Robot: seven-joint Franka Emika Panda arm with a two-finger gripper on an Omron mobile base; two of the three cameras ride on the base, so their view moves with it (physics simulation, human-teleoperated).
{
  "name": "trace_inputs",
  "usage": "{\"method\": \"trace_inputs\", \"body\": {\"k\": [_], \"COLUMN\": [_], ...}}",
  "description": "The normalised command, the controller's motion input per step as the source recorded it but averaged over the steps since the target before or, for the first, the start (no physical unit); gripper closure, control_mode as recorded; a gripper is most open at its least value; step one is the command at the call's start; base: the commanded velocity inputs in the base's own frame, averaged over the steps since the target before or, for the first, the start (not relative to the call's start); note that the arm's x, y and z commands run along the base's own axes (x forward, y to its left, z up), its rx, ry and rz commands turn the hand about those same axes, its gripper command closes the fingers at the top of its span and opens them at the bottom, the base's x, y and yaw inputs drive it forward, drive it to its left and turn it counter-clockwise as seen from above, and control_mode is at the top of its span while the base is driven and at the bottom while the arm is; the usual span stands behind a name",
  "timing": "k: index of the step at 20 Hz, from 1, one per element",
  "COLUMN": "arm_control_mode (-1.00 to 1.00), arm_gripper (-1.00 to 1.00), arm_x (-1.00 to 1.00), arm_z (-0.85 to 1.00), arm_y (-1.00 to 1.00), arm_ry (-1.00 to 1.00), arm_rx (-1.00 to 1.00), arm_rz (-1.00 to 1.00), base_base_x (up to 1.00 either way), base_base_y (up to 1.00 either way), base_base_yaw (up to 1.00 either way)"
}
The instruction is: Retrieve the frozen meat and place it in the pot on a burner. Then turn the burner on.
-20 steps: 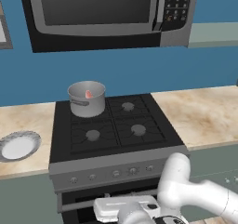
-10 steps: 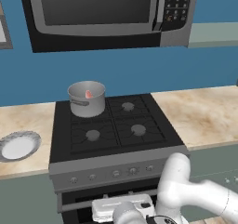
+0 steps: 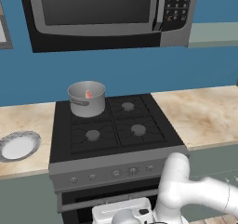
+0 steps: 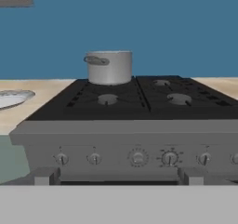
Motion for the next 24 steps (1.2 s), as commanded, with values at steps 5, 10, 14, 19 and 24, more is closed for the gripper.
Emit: {"method": "trace_inputs", "body": {"k": [5, 10, 14, 19, 24], "arm_control_mode": [-1.0, -1.0, -1.0, -1.0, -1.0], "arm_gripper": [-1.0, -1.0, -1.0, -1.0, -1.0], "arm_x": [0.0, 0.0, 0.0, 0.02, 0.0], "arm_z": [0.0, 0.0, 0.0, -0.08, -0.2], "arm_y": [0.06, 0.12, 0.18, 0.38, 0.34], "arm_ry": [0.0, 0.0, -0.01, -0.09, -0.02], "arm_rx": [-0.02, 0.0, 0.0, 0.0, 0.0], "arm_rz": [0.0, 0.0, 0.0, -0.09, -0.08], "base_base_x": [0.0, 0.0, 0.0, 0.0, 0.0], "base_base_y": [0.0, 0.0, 0.0, 0.0, 0.0], "base_base_yaw": [0.0, 0.0, 0.0, 0.0, 0.0]}}
